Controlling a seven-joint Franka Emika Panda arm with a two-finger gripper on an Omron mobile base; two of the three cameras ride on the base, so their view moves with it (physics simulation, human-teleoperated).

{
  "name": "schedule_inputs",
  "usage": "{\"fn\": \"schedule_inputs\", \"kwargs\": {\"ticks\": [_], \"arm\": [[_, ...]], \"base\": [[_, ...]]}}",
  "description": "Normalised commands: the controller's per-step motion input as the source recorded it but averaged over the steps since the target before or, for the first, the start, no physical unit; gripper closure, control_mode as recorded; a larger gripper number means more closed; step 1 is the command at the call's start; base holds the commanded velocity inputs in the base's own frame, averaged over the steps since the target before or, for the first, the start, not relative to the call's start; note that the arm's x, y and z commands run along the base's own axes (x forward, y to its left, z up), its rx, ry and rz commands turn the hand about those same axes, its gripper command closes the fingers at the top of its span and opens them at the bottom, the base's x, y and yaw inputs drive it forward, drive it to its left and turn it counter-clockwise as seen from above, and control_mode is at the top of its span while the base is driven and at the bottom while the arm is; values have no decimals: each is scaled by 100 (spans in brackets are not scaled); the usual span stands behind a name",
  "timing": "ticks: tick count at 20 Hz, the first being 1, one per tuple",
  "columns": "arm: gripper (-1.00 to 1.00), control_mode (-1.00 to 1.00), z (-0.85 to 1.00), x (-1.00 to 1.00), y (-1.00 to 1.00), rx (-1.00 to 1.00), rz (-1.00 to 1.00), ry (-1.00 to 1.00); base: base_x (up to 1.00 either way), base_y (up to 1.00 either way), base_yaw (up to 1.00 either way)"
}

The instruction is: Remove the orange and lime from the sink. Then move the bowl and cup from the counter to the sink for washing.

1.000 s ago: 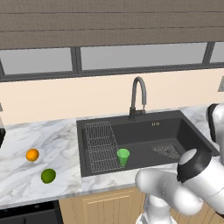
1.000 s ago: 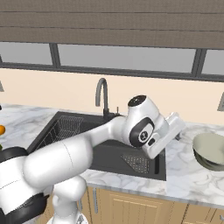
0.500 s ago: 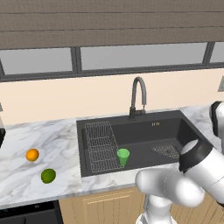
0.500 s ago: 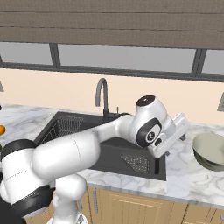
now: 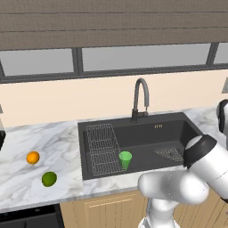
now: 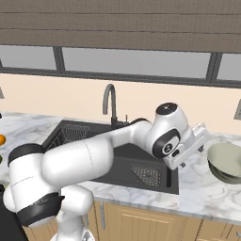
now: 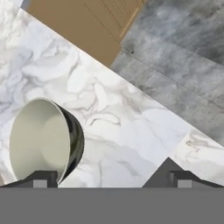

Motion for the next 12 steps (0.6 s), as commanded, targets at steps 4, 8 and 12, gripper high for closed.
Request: {"fn": "schedule_inputs", "kwargs": {"ticks": [4,8,12], "arm": [[-100,-100,-12,4,-4,4,0,-3],[-100,-100,-14,5,-4,1,0,-4],[-100,-100,-12,9,-5,0,0,-2]], "base": [[0,0,0],[0,0,0],[0,0,0]]}}
